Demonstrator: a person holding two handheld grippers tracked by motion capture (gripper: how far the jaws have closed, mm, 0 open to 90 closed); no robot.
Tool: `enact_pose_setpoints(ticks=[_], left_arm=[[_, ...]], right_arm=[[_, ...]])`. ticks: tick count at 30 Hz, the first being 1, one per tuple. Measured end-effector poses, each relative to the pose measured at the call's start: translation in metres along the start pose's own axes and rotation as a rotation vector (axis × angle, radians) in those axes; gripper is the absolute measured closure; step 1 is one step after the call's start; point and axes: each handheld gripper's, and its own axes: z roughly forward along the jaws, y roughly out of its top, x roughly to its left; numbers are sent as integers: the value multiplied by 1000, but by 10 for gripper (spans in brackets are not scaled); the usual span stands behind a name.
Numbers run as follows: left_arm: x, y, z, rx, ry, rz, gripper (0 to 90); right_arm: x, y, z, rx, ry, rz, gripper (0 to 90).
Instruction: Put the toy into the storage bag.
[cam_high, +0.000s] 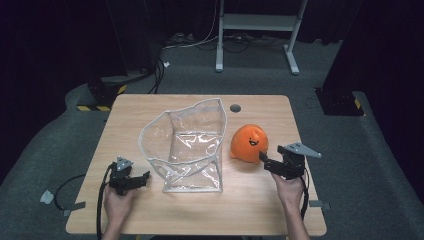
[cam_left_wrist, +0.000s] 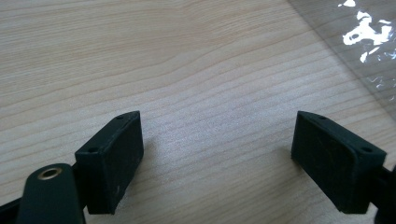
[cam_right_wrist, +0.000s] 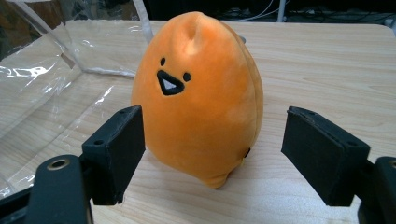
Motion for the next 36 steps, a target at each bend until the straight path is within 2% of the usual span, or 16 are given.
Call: enact_pose_setpoints(ticks=[25,36], left_arm=[[0,0,0,0,0,0,170],[0,0,0,-1,0,-1,170]], right_arm=[[-1,20,11,3,36,-11,210],[-3,36,18,13,44,-21,198]])
